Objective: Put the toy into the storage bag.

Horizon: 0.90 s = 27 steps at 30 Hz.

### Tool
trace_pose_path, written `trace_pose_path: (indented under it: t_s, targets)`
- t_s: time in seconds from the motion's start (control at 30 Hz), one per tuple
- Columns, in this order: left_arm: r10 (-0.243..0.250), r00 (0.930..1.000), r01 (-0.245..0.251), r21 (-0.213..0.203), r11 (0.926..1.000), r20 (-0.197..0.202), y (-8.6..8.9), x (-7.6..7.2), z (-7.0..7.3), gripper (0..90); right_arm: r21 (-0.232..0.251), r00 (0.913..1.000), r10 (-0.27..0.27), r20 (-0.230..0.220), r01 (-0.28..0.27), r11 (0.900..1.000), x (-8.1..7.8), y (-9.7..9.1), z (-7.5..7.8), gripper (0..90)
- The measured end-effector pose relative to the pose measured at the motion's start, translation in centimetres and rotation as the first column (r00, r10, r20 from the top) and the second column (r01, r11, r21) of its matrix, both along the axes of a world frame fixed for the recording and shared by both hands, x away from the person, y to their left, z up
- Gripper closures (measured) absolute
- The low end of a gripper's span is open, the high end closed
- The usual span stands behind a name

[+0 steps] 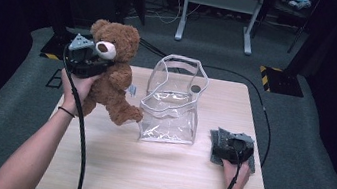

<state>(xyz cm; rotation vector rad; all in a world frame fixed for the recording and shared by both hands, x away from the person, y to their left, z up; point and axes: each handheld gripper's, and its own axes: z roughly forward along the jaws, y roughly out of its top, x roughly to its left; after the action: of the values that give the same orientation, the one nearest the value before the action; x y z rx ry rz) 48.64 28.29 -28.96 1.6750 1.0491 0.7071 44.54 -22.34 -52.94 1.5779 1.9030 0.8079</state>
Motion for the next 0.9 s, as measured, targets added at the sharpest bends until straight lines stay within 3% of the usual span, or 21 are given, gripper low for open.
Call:
trace_pose_path:
  t_s: [0.5, 0.63, 0.9]
  targets:
    - [-0.015, 0.9974, 0.014, 0.004, 0.9999, 0.070, -1.3, 1.3, 4.8, 63.4, 0.000, 1.0000, 0.000, 0.000, 0.000, 1.0000, 0.0, 0.0, 0.0, 0.8]
    - [-0.017, 0.9961, 0.018, -0.012, 0.9998, 0.086, -1.8, 1.6, 5.7, 63.3, 0.000, 1.0000, 0.000, 0.000, 0.000, 1.0000, 0.0, 0.0, 0.0, 0.8]
    - [-0.052, 0.9927, 0.054, -0.014, 0.9984, 0.108, -4.1, 2.4, 7.4, 63.2, 0.001, 1.0000, -0.001, 0.001, 0.001, 1.0000, 0.0, 0.0, 0.0, 0.8]
